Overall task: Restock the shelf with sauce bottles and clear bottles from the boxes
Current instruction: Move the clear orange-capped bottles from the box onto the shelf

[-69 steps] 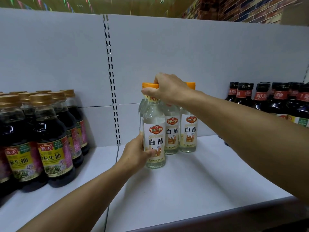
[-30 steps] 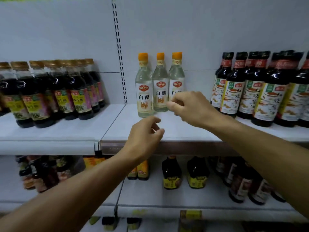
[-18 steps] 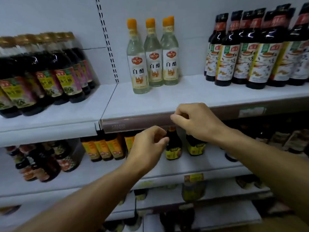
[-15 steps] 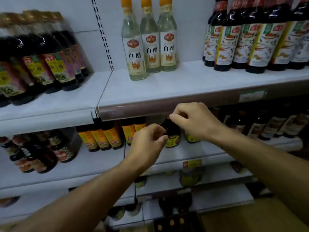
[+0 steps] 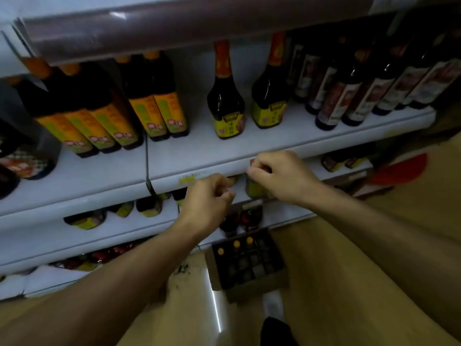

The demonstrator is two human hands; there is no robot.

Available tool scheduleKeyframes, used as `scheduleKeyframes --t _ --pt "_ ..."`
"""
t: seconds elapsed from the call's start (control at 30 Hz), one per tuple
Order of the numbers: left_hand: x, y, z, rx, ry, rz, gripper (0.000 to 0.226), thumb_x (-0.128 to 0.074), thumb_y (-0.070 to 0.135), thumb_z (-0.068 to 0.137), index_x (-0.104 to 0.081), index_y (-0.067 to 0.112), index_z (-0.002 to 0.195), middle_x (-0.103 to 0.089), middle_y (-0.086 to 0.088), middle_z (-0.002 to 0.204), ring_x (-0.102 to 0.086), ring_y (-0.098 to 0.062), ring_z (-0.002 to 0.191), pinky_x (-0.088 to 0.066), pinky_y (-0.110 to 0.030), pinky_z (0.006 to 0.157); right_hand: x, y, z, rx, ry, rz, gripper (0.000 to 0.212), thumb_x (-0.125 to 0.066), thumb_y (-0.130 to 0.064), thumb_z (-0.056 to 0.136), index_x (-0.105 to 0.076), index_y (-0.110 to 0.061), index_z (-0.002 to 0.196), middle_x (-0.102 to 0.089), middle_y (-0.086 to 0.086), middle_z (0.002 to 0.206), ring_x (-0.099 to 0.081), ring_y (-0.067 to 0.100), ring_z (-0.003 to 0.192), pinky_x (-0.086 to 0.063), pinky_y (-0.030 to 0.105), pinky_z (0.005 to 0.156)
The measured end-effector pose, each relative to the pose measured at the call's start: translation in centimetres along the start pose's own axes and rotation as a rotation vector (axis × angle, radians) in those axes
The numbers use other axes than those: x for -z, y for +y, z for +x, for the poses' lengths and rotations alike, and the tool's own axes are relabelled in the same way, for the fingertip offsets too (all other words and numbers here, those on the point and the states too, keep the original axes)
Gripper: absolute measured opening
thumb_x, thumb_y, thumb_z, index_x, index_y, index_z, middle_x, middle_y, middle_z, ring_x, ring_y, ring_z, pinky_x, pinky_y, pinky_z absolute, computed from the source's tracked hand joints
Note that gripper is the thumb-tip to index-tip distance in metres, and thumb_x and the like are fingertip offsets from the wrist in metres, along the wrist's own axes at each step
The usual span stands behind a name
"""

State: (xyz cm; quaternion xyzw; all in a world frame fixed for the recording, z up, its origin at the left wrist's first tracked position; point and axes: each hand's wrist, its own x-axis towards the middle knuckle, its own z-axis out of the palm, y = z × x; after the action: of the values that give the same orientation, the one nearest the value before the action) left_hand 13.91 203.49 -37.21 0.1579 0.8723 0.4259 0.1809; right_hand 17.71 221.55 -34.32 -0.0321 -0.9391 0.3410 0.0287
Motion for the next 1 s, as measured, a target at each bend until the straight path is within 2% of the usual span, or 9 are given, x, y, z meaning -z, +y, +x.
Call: scheduleKeyframes --t 0.13,0.23,0.33,0.4,0.57,0.7,0.83,0.93,1.0 --pt "-3.4 -3.6 0.5 0.070 -0.005 0.033 0.014 -0.062 0.019 0.095 -0.065 0.017 0.108 -0.066 -0.002 0.092 -0.062 -0.018 0.083 -0.046 -0.028 0.070 -3.3 4.0 -0.8 -0.091 -0.074 0.018 0.030 -0.058 -0.025 0.096 -0.061 -0.006 0.073 -0.061 0.006 0.066 -0.058 0.017 0.062 -0.047 0.036 0.060" --pt "-6.0 -6.8 0.8 0.147 -0.030 0.021 0.007 -0.061 0.018 0.096 -0.064 0.016 0.102 -0.065 -0.005 0.090 -0.060 -0.019 0.076 -0.044 -0.024 0.060 -6.4 7.5 -1.5 -0.151 -0.118 0.017 0.031 -0.058 -0.026 0.096 -0.061 -0.007 0.071 -0.062 0.007 0.068 -0.059 0.019 0.066 -0.048 0.038 0.063" --pt "-8.9 -10.2 1.1 0.218 -0.047 0.018 0.014 -0.062 0.017 0.095 -0.065 0.015 0.108 -0.066 -0.005 0.095 -0.062 -0.020 0.086 -0.049 -0.029 0.070 -9.9 11.1 -2.2 -0.226 -0.171 0.017 0.033 -0.057 -0.026 0.097 -0.059 -0.006 0.071 -0.061 0.012 0.071 -0.057 0.023 0.069 -0.046 0.037 0.063" --pt "-10.9 -12.9 1.5 0.266 -0.055 0.013 0.013 -0.063 0.018 0.094 -0.065 0.019 0.107 -0.066 0.001 0.095 -0.061 -0.017 0.088 -0.048 -0.025 0.068 -12.5 13.6 -2.7 -0.274 -0.222 0.025 0.031 -0.055 -0.027 0.098 -0.062 -0.004 0.078 -0.063 0.014 0.076 -0.060 0.025 0.071 -0.050 0.041 0.067" --pt "-16.3 -19.5 3.3 0.351 -0.069 -0.018 0.006 -0.064 0.015 0.092 -0.064 0.021 0.093 -0.063 0.012 0.076 -0.057 -0.008 0.065 -0.040 -0.009 0.047 -19.0 19.7 -3.1 -0.363 -0.281 0.032 0.028 -0.052 -0.023 0.099 -0.064 -0.002 0.085 -0.067 0.015 0.082 -0.063 0.029 0.075 -0.053 0.046 0.069" --pt "-20.8 -24.2 5.3 0.394 -0.104 -0.015 0.007 -0.063 0.014 0.093 -0.064 0.021 0.096 -0.066 0.005 0.086 -0.060 -0.007 0.072 -0.043 -0.013 0.056 -24.3 24.6 -2.7 -0.450 -0.329 0.070 0.029 -0.049 -0.019 0.100 -0.064 0.004 0.090 -0.067 0.022 0.087 -0.061 0.033 0.075 -0.049 0.040 0.066" --pt "-25.1 -28.5 7.2 0.444 -0.132 -0.026 0.009 -0.063 0.013 0.093 -0.063 0.022 0.096 -0.066 0.001 0.095 -0.060 -0.009 0.080 -0.041 -0.009 0.059 -29.1 29.1 -1.9 -0.433 -0.341 -0.057 0.026 -0.048 -0.020 0.100 -0.064 0.001 0.096 -0.057 0.007 0.084 -0.050 0.021 0.076 -0.033 0.027 0.060" --pt "-27.9 -31.6 8.5 0.456 -0.155 -0.040 0.009 -0.063 0.013 0.093 -0.063 0.020 0.099 -0.067 -0.002 0.099 -0.062 -0.014 0.087 -0.043 -0.020 0.065 -32.9 32.4 -1.3 -0.426 -0.360 -0.052 0.029 -0.047 -0.019 0.101 -0.059 0.000 0.081 -0.058 0.013 0.077 -0.052 0.022 0.069 -0.030 0.028 0.057" --pt "-29.9 -33.8 9.4 0.461 -0.161 -0.046 0.011 -0.063 0.013 0.093 -0.064 0.018 0.103 -0.066 -0.002 0.097 -0.060 -0.008 0.082 -0.042 -0.017 0.062 -35.9 34.9 -0.9 -0.418 -0.364 -0.117 0.034 -0.046 -0.020 0.102 -0.045 -0.011 0.069 -0.048 0.006 0.068 -0.047 0.018 0.065 -0.029 0.025 0.055"
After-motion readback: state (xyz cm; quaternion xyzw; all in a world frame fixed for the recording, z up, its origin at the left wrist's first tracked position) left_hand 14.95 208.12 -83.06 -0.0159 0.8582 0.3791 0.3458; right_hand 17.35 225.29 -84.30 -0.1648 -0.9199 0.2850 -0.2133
